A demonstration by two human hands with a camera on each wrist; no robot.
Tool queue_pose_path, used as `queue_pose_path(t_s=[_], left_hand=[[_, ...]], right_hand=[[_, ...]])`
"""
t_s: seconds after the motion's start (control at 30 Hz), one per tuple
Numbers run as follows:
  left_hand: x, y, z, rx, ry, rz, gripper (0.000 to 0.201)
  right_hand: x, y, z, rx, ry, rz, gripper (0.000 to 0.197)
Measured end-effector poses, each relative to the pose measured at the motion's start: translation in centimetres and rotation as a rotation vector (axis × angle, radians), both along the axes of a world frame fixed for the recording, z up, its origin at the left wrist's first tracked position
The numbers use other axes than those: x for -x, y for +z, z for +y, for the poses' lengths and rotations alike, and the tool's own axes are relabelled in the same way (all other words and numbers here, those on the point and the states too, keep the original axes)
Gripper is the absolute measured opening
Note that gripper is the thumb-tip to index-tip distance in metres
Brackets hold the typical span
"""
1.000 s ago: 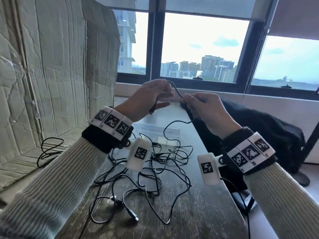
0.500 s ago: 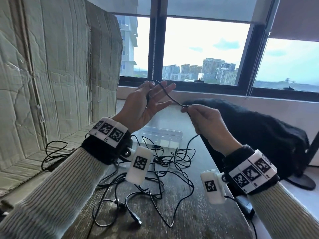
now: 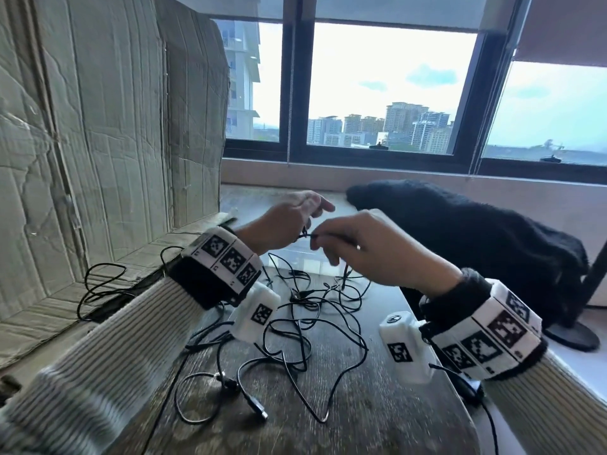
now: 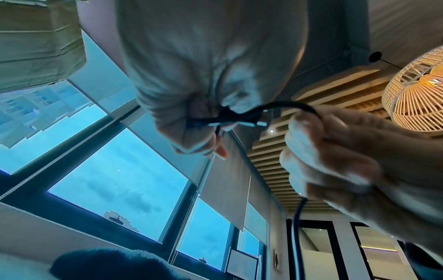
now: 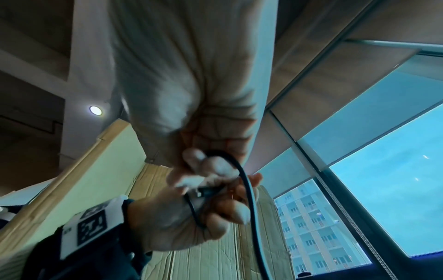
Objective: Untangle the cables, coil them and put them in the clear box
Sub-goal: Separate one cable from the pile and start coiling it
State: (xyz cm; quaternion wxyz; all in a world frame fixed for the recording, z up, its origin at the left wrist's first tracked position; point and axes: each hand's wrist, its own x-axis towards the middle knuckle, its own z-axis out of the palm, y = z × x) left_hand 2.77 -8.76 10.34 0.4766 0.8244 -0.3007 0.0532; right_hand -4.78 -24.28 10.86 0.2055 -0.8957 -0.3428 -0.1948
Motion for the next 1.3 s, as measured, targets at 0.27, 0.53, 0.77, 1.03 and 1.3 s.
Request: queue_pose_path(t_s=[0.27,0.53,0.77,1.03,1.3], left_hand=[[-0.2,-1.6,0.6,0.343,-0.181,0.296,0.032],[-2.2,-1.3,3.7,0.636,-0.003,0.337,0.041],[-1.9,-0.3,3.7,1.023,-0.267,0.588,0.037],[-1.2,0.7,2.1,1.232,-0.289,0.558,0.035],[-0.6,-0.7,1.0,0.199,0.080,0.011,0.040]], right_hand=[[-1.7,-0.4,-1.5,-0.458,-0.022,0.013,0.019],[-2.4,-0.3,-4.6,-0.681,-0.152,-0.042,0.015],[-3.3,-1.3,-5.3,-0.742,-0.223,-0.008,0.017],[-2.3,-3.2,-2.8,-0.343,-0.038,0.334,0.013],[-1.4,-0.6,-0.5,-0.144,0.041,0.159,0.017]])
